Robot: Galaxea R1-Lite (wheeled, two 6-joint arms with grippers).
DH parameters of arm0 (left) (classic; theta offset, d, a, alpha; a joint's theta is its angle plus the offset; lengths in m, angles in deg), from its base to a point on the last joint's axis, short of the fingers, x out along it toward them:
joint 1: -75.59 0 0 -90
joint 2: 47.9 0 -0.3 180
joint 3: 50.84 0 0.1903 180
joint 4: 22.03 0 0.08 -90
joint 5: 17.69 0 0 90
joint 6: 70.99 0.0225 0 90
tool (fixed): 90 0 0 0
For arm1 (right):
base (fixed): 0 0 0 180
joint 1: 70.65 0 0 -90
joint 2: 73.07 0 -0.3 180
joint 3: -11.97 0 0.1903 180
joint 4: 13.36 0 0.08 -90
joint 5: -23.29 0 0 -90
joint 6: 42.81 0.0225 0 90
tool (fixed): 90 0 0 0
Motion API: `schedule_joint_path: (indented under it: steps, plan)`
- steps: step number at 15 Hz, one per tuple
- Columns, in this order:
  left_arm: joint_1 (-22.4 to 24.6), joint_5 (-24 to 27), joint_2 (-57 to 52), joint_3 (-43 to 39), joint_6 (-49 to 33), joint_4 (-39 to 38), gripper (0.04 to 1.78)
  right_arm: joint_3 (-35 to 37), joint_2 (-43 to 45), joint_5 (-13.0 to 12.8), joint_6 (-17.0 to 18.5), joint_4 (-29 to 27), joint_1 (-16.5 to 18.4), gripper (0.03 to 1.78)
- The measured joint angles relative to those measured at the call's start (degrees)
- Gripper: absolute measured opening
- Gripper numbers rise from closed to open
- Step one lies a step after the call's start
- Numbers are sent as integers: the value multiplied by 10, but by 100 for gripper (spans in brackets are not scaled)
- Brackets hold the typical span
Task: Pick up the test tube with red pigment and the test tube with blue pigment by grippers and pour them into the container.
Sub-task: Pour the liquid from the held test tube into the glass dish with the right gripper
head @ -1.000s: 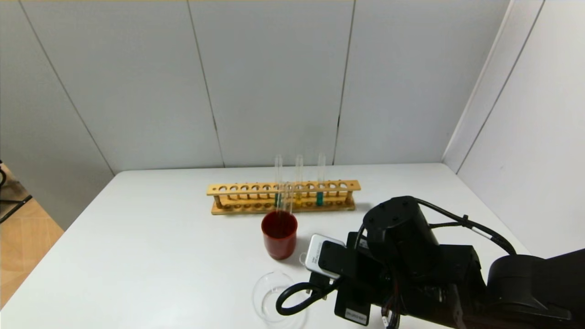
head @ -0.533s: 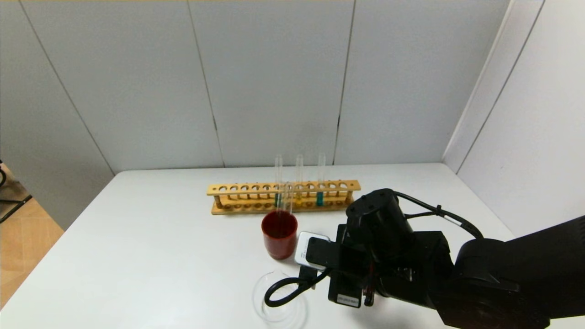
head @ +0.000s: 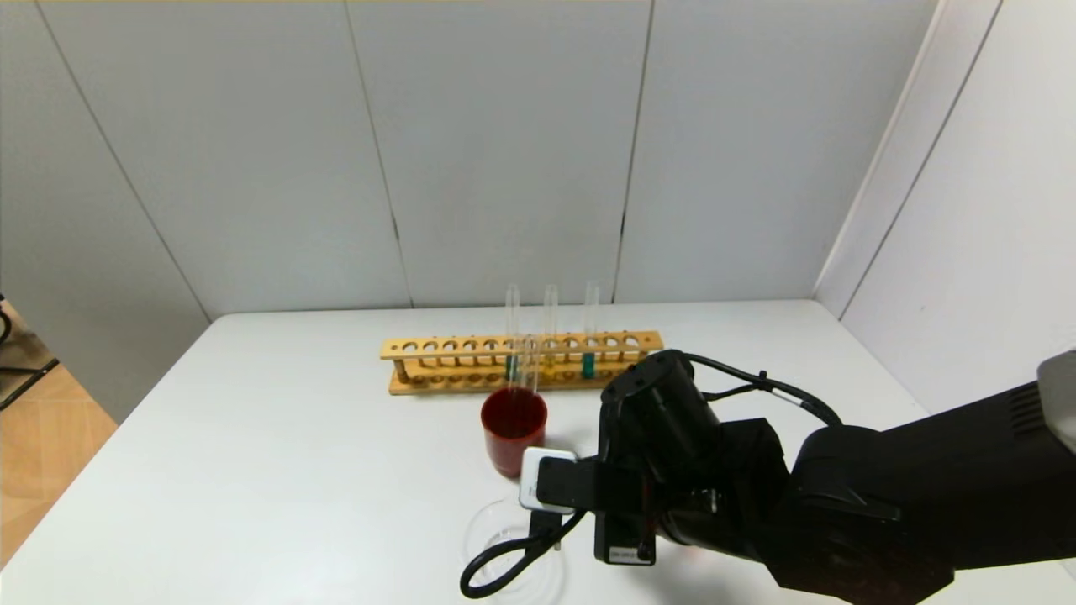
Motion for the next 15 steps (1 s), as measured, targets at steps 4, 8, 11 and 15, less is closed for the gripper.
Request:
schedule_joint_path:
  steps: [4,8,11,15]
  plan:
    - [0,0,0,0,0,0,175,-25,-17,-29,-15,-25,-14,35]
    - [0,0,0,0,-1,0,175,-39,-28,-59,-48,-43,-26,35]
    - [0,0,0,0,0,0,175,-54,-39,-77,-73,-50,-36,35]
    - [0,0,0,0,-1,0,175,-84,-56,-109,-88,-79,-41,35]
